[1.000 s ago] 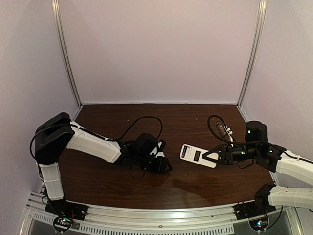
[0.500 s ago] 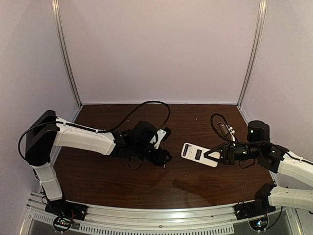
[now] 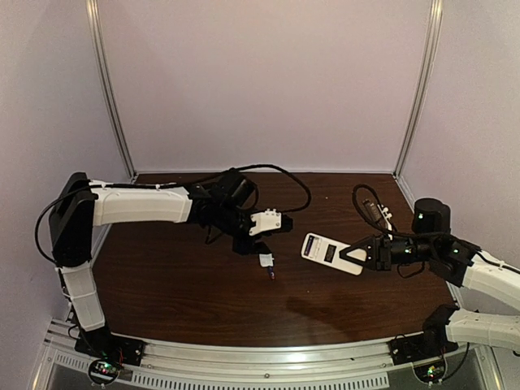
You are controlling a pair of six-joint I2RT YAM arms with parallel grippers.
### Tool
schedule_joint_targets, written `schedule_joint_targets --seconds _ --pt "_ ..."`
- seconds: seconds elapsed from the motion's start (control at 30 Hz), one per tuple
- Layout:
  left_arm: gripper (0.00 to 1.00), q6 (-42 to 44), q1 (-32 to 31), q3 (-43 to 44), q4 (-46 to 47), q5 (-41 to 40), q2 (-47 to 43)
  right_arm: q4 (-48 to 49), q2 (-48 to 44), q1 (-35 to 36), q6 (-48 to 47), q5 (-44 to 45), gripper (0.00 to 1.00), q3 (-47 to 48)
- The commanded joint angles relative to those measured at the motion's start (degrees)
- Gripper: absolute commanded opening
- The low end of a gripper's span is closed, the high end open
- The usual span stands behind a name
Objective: Load the batteries into the remote control
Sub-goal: Pick up the battery from the center of the board.
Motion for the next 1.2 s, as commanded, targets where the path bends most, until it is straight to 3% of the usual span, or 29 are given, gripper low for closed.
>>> schedule_joint_targets --seconds 0.0,0.13,0.33,0.9,1.17 --pt "0.53 13.2 1.0 6.9 -7.9 4.0 6.0 1.4 -0.4 -0.4 0.0 -0.4 0.00 0.8" --pt "0.47 16.7 0.9 10.4 -12.6 5.5 10.6 0.1 -0.5 -0.6 -1.1 0.1 0.00 0.8" --pt "0.45 17.8 0.8 12.6 -13.9 6.4 14.7 0.8 0.0 -0.8 -1.1 0.0 0.00 0.3" --pt "0.49 19.6 -1.2 14.5 -13.0 4.8 19.9 0.3 0.9 -1.1 -1.7 -0.6 0.00 0.1" --pt "0.35 16.5 -1.7 12.3 -15.2 3.8 19.0 0.4 1.3 -1.3 -1.9 -0.7 0.00 0.1"
